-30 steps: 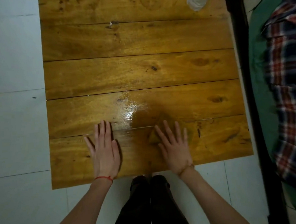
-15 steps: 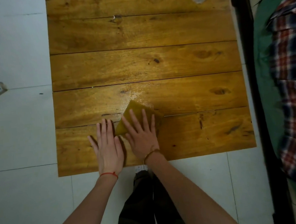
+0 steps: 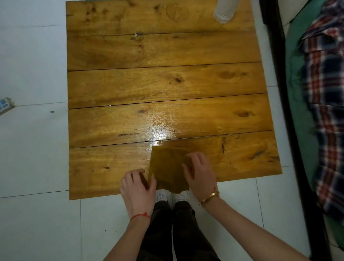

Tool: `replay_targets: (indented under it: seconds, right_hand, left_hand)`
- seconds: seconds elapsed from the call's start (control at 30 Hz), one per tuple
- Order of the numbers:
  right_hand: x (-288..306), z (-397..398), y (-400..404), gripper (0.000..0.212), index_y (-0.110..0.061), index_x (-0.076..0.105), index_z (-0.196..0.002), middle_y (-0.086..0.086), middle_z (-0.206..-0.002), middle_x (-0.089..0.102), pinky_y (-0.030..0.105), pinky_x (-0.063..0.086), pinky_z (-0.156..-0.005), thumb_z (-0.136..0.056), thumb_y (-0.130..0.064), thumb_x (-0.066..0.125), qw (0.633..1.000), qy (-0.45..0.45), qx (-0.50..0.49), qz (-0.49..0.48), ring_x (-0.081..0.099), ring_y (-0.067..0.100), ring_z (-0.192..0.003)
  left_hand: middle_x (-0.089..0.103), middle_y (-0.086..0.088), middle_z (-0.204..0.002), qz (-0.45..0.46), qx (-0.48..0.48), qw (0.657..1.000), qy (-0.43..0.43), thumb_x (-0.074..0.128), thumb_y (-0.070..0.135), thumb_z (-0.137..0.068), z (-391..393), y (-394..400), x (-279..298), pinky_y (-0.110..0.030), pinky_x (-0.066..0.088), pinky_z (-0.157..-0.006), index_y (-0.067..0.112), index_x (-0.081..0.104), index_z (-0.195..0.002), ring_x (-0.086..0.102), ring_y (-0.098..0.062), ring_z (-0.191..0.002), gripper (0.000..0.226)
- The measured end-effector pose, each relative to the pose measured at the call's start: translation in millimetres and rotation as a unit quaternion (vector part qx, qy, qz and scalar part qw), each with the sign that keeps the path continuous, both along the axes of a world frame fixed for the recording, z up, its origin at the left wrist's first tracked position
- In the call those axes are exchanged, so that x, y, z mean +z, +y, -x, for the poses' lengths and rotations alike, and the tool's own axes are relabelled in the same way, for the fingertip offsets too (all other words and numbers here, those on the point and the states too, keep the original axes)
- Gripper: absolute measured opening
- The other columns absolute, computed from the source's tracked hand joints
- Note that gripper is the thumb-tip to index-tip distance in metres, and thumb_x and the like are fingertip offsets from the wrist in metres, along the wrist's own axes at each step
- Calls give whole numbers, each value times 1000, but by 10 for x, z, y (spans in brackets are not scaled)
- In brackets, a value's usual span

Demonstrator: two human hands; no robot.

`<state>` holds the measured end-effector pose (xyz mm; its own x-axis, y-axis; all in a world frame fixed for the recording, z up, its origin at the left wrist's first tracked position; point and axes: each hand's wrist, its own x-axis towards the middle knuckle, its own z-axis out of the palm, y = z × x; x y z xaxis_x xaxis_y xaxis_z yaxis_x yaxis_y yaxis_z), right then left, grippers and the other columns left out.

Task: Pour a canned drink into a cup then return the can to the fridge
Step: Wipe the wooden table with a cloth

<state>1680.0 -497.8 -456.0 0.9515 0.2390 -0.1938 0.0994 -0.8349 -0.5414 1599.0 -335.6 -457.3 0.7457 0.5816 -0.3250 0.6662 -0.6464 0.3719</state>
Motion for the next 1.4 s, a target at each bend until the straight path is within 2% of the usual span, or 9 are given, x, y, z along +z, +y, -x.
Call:
replay_targets:
  seconds: [0.13, 0.37, 0.5, 0.63, 0.77, 0.87, 0.93, 1.03, 1.4]
  right_hand:
    - [90, 76, 54, 27, -13, 52, -104, 2, -100, 58, 31, 53, -77, -88, -29, 66, 933, 230, -271, -50, 60, 19, -94]
    - [150, 113, 275, 38, -9, 51, -110, 2, -97, 55, 29, 46, -72, -85, -31, 70, 886, 343, -311, -36, 54, 16, -85]
    - [136, 32, 330, 24, -6, 63, -99, 7, -99, 65, 28, 45, -70, -86, -25, 67, 884, 372, -283, -6, 56, 19, -83]
    - [223, 24, 288, 15, -12, 53, -89, 5, -93, 55, 27, 40, -68, -86, -21, 63, 890, 365, -264, -71, 50, 18, -83]
    - [278, 26, 181, 19, -11, 50, -103, 5, -102, 53, 26, 44, -73, -89, -18, 62, 838, 414, -321, -152, 49, 18, -91]
    - [282, -50, 118, 36, -4, 54, -119, 11, -113, 55, 36, 48, -84, -87, -16, 65, 767, 475, -385, -194, 51, 24, -98]
    - [314, -129, 136, 26, -4, 57, -107, 12, -110, 55, 42, 50, -88, -85, -13, 68, 725, 503, -416, -220, 52, 29, -101]
    - [387, -321, 267, 37, -10, 57, -108, 14, -116, 57, 58, 49, -94, -76, -14, 75, 672, 529, -443, -269, 54, 36, -109]
    - [635, -2009, 1696, 22, -20, 66, -100, 14, -121, 62, 42, 53, -77, -78, -18, 69, 720, 484, -346, -356, 60, 34, -109]
  left_hand:
    - [53, 1, -97, 45, 61, 997, 32, 67, 46, -83, -89, -77, 12, -36, 43, -85, 19, 58, -97, 48, -21, -96, 32]
    - [58, -2, -94, 96, 117, 984, 93, 73, 36, -81, -298, -52, 33, -36, 48, -81, 21, 57, -78, 53, -24, -96, 22]
    - [56, 6, -74, 182, 135, 970, 81, 73, 21, -82, -328, -36, 74, -21, 37, -55, 23, 50, -71, 55, -14, -72, 26]
    - [56, 5, -77, 214, 159, 961, 75, 76, 15, -80, -337, 5, 110, -20, 41, -60, 18, 55, -80, 55, -14, -75, 21]
    - [66, -5, -101, 324, 208, 909, 159, 82, 23, -74, -379, 129, 104, -34, 54, -90, 10, 66, -109, 64, -23, -98, 41]
    - [68, -10, -96, 433, 236, 851, 179, 75, 18, -82, -442, 222, 216, -24, 56, -66, 4, 67, -105, 64, -19, -81, 28]
    - [64, -10, -82, 494, 258, 812, 175, 67, 11, -88, -518, 279, 369, -18, 47, -50, 5, 65, -90, 57, -15, -63, 6]
    - [69, -9, -72, 564, 284, 764, 133, 62, 6, -91, -681, 416, 558, -18, 51, -46, 7, 65, -90, 63, -11, -52, 3]
    - [63, -5, -88, 573, 248, 781, -18, 58, 12, -94, -2036, 1709, 823, -14, 39, -40, 15, 57, -117, 53, -13, -68, 23]
